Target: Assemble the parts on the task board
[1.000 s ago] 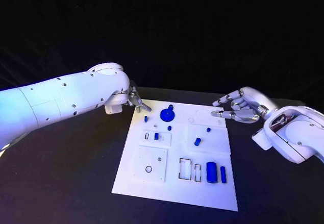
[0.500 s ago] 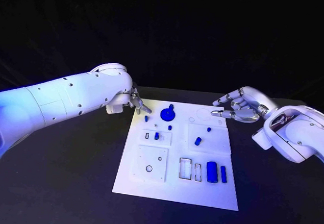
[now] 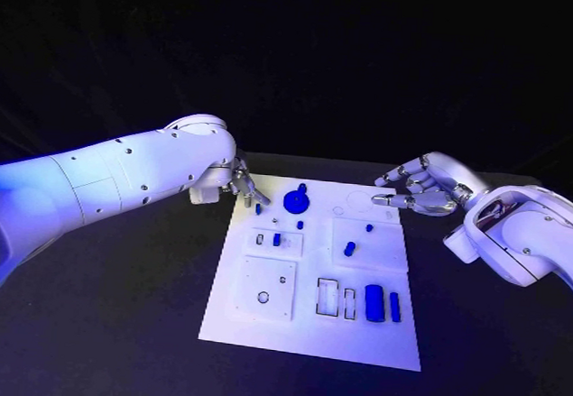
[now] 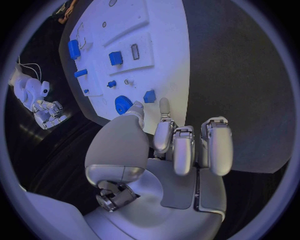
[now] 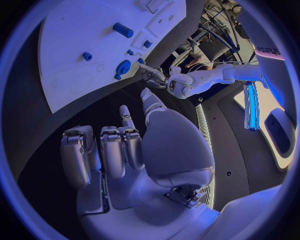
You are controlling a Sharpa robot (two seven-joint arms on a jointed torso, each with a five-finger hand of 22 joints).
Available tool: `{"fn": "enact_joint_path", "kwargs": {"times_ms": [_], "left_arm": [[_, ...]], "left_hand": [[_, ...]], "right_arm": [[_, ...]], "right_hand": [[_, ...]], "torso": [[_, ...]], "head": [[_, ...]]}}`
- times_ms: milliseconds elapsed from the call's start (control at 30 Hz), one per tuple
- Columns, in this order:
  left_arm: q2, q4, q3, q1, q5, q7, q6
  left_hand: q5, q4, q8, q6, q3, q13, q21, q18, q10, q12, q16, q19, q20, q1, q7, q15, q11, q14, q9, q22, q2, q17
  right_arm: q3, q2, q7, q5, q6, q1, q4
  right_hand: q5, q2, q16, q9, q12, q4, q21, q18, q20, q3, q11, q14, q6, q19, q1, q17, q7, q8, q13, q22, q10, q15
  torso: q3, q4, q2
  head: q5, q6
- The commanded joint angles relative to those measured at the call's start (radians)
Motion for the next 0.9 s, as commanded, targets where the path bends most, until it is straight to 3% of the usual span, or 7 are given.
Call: {"fn": "enact_joint_path", "kwargs": {"times_ms": [33,367,900], "left_arm": [[0.004,0.001,0.000,0.000,0.017,0.018,0.023],[0.008,0.009,-0.001,-0.003,0.029,0.026,0.019],[0.008,0.008,-0.001,-0.004,0.033,0.021,0.015]], "left_hand": [[0.003,-0.006,0.007,0.002,0.003,-0.001,0.005,0.003,0.005,0.006,0.003,0.039,0.001,0.011,-0.001,-0.007,-0.001,0.105,-0.001,0.127,0.013,0.263],[0.004,-0.021,0.008,-0.004,0.039,-0.003,0.003,0.004,0.003,0.004,0.003,0.037,0.000,0.087,-0.001,-0.008,-0.002,0.105,0.000,0.126,0.054,0.263],[0.004,-0.019,0.009,-0.002,0.044,-0.002,0.004,0.004,0.003,0.006,0.003,0.038,0.000,0.092,-0.001,-0.008,-0.002,0.105,0.000,0.127,0.060,0.263]], "right_arm": [[0.000,0.001,0.004,-0.008,0.014,-0.001,-0.001],[0.000,0.006,0.004,-0.008,0.016,-0.003,-0.005],[0.000,0.009,0.004,-0.008,0.018,-0.005,-0.010]], "right_hand": [[0.002,0.007,0.004,0.001,0.002,0.000,0.002,-0.007,0.001,-0.004,0.003,0.104,-0.001,0.105,0.004,0.263,-0.006,0.002,0.262,0.263,0.101,0.005],[0.003,0.008,0.004,0.001,0.002,0.000,0.002,-0.007,0.001,-0.005,0.003,0.104,-0.001,0.105,0.004,0.263,-0.006,0.002,0.263,0.263,0.101,0.005],[0.003,0.008,0.004,0.001,0.002,0.000,0.002,-0.007,0.001,-0.005,0.003,0.104,-0.001,0.105,0.004,0.263,-0.006,0.002,0.263,0.263,0.101,0.005]], "torso": [[-0.0002,-0.0005,0.000],[0.0002,0.0003,0.000],[-0.0006,0.0002,0.000]], "head": [[0.001,-0.001],[0.003,-0.001],[0.002,0.000]]}}
